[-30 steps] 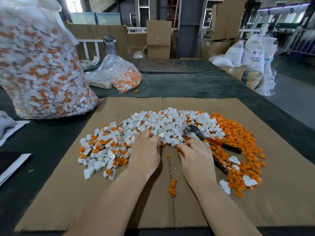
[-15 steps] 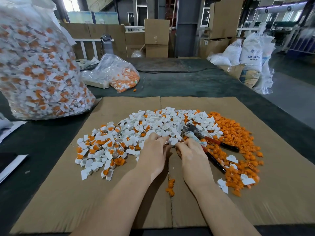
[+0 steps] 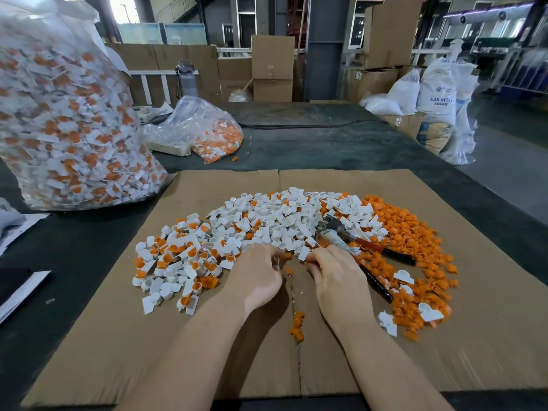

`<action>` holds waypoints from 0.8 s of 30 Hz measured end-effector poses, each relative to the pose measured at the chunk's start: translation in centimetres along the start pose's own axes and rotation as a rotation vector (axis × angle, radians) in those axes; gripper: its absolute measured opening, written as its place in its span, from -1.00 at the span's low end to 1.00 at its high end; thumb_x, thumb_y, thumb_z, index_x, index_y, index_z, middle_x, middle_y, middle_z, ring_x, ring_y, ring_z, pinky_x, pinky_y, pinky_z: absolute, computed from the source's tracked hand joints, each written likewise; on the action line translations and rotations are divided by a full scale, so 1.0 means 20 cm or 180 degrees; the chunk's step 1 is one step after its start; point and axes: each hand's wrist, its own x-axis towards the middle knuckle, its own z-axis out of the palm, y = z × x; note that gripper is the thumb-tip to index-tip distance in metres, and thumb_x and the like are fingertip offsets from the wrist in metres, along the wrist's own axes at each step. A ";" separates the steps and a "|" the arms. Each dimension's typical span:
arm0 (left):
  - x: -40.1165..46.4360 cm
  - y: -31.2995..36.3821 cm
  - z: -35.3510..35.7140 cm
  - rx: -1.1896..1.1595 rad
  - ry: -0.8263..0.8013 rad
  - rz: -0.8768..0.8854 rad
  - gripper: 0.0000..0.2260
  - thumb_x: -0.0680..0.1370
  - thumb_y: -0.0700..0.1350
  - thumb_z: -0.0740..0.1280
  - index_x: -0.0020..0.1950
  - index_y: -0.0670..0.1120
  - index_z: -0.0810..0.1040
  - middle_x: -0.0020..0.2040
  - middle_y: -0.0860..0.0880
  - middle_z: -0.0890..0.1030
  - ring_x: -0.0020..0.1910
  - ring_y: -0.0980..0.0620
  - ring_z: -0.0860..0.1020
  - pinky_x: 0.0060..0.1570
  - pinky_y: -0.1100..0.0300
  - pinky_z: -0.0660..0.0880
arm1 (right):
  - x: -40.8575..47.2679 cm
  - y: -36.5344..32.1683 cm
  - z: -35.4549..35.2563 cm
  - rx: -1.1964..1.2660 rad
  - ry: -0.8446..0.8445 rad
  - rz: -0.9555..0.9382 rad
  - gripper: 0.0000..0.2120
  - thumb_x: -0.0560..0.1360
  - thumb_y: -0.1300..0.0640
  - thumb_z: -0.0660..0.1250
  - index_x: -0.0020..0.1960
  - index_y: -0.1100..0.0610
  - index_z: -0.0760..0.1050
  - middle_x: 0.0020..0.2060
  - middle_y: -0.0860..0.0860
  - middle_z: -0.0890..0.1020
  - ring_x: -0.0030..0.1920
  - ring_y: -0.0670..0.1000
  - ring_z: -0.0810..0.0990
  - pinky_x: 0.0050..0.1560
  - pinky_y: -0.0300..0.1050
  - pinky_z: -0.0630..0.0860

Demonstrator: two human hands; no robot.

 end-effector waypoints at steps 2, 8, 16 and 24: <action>0.00 0.00 -0.01 -0.0061 -0.0071 -0.0077 -0.75 0.56 -0.25 0.26 0.16 0.01 0.57 -0.06 0.08 0.50 -0.11 0.16 0.44 -0.24 0.44 0.32 | 0.00 0.00 0.00 0.0024 0.0045 -0.0020 -0.89 0.38 0.37 0.43 -0.20 0.20 0.55 -0.31 0.05 0.59 -0.25 0.08 0.56 -0.23 0.00 0.55; -0.02 0.03 0.04 -0.0652 0.0422 -0.0243 -0.88 0.55 -0.17 0.32 0.00 0.05 0.55 -0.17 0.15 0.52 -0.09 0.14 0.51 -0.12 0.34 0.35 | 0.00 0.00 0.00 0.0206 0.0106 0.0089 -0.94 0.42 0.31 0.42 -0.15 0.20 0.57 -0.28 0.04 0.63 -0.23 0.05 0.59 -0.24 -0.03 0.57; -0.01 0.07 0.11 -0.1848 0.0605 -0.0433 -0.93 0.55 -0.17 0.33 -0.12 -0.04 0.57 -0.19 -0.06 0.64 -0.14 -0.03 0.63 0.01 0.00 0.56 | 0.00 0.01 0.00 0.0448 0.0291 0.0440 -0.93 0.49 0.18 0.37 -0.14 0.18 0.55 -0.27 -0.01 0.61 -0.23 -0.03 0.53 -0.22 -0.22 0.39; -0.04 0.06 0.13 -0.2440 0.0533 -0.0385 -0.96 0.55 -0.22 0.33 -0.09 -0.16 0.57 -0.24 -0.17 0.65 -0.35 0.07 0.60 -0.27 0.29 0.56 | 0.00 0.00 -0.01 0.0321 0.0216 0.0216 -0.86 0.43 0.22 0.42 -0.26 0.16 0.49 -0.40 -0.01 0.54 -0.35 -0.03 0.48 -0.29 -0.18 0.35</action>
